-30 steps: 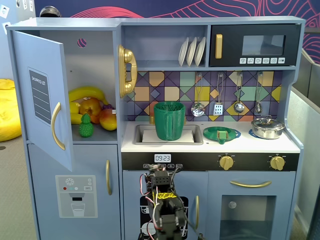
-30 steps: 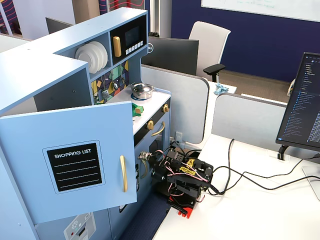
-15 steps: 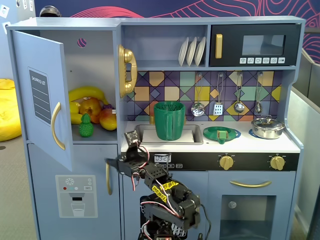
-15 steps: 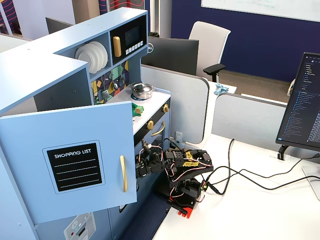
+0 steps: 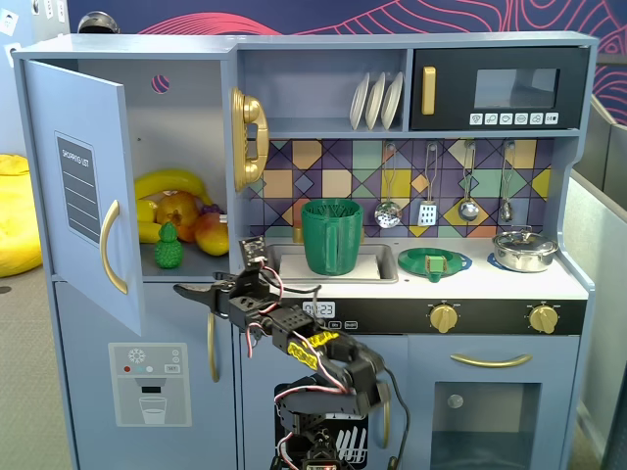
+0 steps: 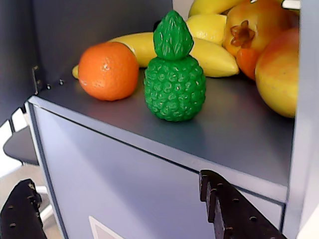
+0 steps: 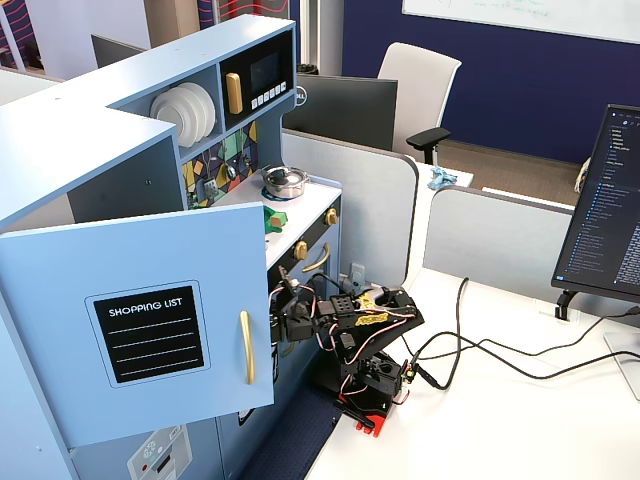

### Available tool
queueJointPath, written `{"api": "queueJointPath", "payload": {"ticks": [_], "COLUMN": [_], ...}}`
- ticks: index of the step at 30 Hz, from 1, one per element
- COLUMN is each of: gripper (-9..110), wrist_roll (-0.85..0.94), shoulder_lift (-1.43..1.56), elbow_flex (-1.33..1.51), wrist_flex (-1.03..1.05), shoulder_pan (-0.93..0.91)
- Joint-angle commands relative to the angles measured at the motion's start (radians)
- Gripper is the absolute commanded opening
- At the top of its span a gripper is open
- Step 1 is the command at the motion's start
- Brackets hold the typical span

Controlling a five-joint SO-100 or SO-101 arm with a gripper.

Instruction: Pick up the green pineapple from the left cabinet and place it in the green recipient

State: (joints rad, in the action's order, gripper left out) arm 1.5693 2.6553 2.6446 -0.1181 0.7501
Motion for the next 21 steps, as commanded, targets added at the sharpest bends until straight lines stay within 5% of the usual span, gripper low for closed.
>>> {"api": "queueJointPath", "payload": {"ticks": [1,21], "gripper": [35,35], "wrist_roll": [0.015,0.086], "shoulder_lift": [-0.097,-0.583], "elbow_flex": [-0.133,-0.437], "wrist_flex": [-0.067,-0.302], "shoulder_pan": [0.005,-0.083]}}
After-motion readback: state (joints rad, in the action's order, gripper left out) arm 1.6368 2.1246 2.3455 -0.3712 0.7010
